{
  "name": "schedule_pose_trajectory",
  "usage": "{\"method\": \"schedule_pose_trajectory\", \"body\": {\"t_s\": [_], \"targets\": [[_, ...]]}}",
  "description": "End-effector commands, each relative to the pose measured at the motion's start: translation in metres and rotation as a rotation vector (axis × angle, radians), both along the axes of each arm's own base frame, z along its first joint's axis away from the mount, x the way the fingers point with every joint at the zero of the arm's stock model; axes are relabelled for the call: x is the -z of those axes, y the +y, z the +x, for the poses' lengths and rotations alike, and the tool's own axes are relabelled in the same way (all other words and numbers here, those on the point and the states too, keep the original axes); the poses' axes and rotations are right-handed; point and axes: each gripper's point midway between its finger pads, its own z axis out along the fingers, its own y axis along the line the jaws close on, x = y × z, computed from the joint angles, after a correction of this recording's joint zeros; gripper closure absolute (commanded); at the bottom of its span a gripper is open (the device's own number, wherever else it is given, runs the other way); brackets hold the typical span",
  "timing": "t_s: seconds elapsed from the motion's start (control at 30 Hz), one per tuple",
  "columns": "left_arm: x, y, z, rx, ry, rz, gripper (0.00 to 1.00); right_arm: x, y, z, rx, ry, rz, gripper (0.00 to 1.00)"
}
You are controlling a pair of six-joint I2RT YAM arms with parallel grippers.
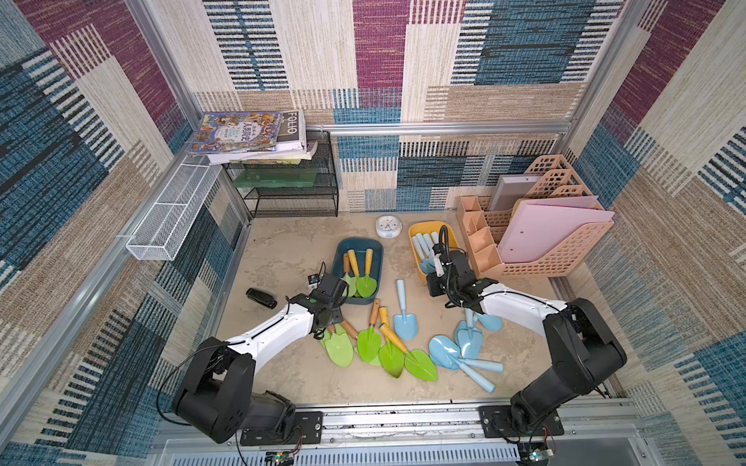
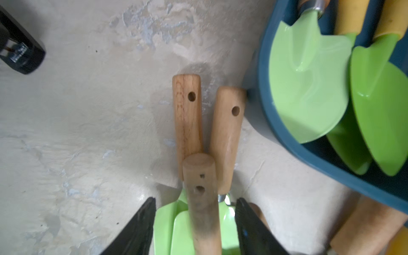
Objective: Sort the small shovels by color and place them into the storage box
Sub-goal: Place the shovel in the storage box, then pick up the shovel from the center of the board.
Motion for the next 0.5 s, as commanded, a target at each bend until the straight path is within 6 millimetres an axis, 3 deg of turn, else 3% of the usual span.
{"method": "schedule_pose_trajectory", "body": {"t_s": [0.0,0.3,0.47], "targets": [[0.007,-0.003,-0.004,-0.005,0.029,-0.024,0.50,-0.007,-0.002,0.007,0.024,-0.039,0.007,0.67],[0.031,-0.005,-0.012,-0.001,0.097,-0.027,0.62,-0.004,-0.004,0.006,0.028,-0.037,0.000,0.68],[0.034,-0.005,-0.012,0.004,0.117,-0.016,0.74,-0.003,-0.005,0.006,0.033,-0.035,0.002,0.69]]}}
